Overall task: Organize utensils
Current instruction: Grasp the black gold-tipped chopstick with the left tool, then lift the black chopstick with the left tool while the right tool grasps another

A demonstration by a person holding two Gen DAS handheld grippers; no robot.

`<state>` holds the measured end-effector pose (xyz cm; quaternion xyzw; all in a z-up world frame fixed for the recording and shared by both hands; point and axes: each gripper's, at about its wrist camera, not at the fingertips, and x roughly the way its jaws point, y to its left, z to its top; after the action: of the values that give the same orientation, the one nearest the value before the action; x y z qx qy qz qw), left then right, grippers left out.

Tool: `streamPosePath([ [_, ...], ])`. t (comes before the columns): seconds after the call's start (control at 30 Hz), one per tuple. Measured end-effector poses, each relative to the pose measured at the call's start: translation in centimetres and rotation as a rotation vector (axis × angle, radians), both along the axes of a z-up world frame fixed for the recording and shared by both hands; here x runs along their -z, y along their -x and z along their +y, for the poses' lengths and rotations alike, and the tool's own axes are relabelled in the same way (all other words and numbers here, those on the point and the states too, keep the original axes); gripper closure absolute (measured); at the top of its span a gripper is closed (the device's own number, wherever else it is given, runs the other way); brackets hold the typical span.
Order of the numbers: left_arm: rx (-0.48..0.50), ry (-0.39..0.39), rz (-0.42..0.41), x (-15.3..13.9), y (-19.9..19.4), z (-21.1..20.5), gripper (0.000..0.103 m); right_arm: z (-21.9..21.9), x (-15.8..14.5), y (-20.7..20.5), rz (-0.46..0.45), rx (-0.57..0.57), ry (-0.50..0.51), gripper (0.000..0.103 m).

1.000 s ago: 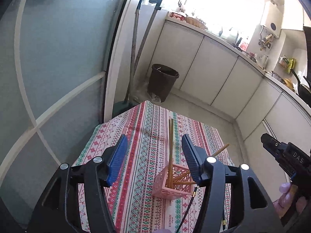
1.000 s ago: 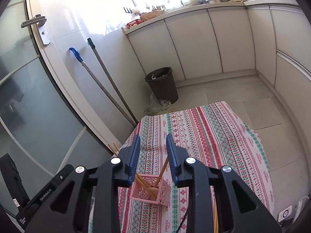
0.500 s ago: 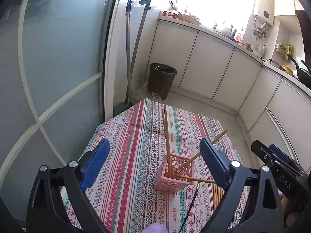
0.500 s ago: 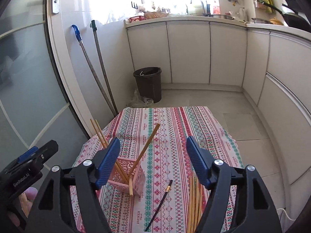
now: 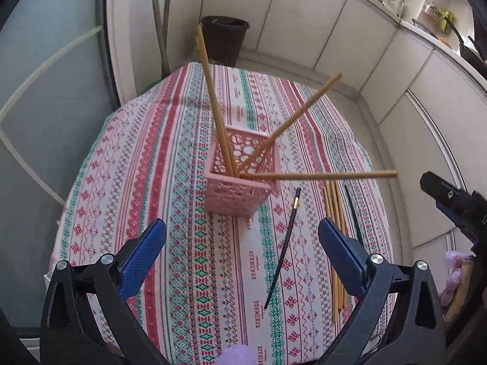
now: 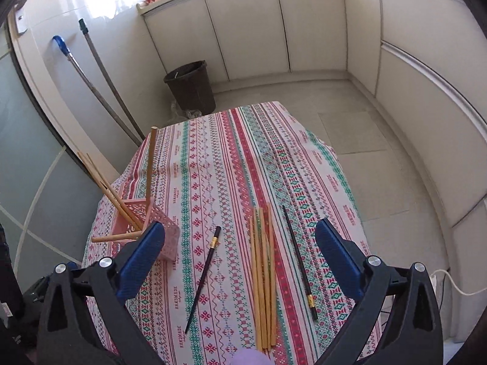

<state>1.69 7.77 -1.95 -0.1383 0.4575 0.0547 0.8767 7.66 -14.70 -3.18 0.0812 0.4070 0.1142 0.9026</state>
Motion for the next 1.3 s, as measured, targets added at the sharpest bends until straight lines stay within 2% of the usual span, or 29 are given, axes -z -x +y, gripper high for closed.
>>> streamPosePath([
  [0.23,0.188,-0.054,0.102,3.7,-0.1,-5.6,0.007,-4.6,1.2,-1.4,0.114,0.094,-0.097,0.007],
  [0.43,0.370,-0.090,0.224,7.5,0.0,-10.6,0.007,-8.0,2.6,-2.4,0.198,0.178,-0.209,0.007],
  [0.47,0.392,-0.103,0.243,8.1,-0.1,-11.3,0.007,-8.3,2.8,-2.5,0.208,0.185,-0.224,0.007],
  [0.57,0.362,-0.123,0.276,9.6,-0.4,-11.2,0.008,-9.1,3.5,-2.7,0.239,0.198,-0.252,0.007],
  [0.7,0.334,-0.076,0.311,11.5,-1.3,-9.3,0.025,-9.6,4.5,-3.0,0.275,0.202,-0.260,0.007],
  [0.8,0.332,-0.063,0.331,12.7,-1.8,-8.4,0.030,-9.5,4.9,-3.2,0.295,0.196,-0.280,0.007],
  [0.93,0.362,-0.127,0.307,13.0,-1.6,-8.7,0.035,-9.3,5.1,-3.3,0.298,0.184,-0.272,0.007],
  [1.03,0.351,-0.145,0.298,13.1,-1.3,-8.5,0.045,-9.6,5.6,-3.5,0.311,0.194,-0.268,0.007],
  [1.1,0.338,-0.133,0.296,12.8,-1.1,-8.2,0.069,-9.8,6.0,-3.7,0.327,0.202,-0.276,0.007],
  [1.13,0.342,-0.125,0.296,12.7,-1.1,-7.9,0.076,-9.8,6.2,-3.7,0.333,0.205,-0.279,0.007],
  [1.17,0.344,-0.127,0.297,12.2,-1.1,-7.9,0.087,-9.9,6.5,-3.8,0.340,0.209,-0.278,0.007],
  [1.2,0.357,-0.128,0.296,12.1,-1.2,-8.0,0.094,-9.9,6.7,-4.0,0.345,0.212,-0.274,0.007],
  [1.3,0.381,-0.138,0.293,12.0,-1.3,-8.3,0.098,-9.8,7.5,-4.3,0.364,0.217,-0.260,0.007],
])
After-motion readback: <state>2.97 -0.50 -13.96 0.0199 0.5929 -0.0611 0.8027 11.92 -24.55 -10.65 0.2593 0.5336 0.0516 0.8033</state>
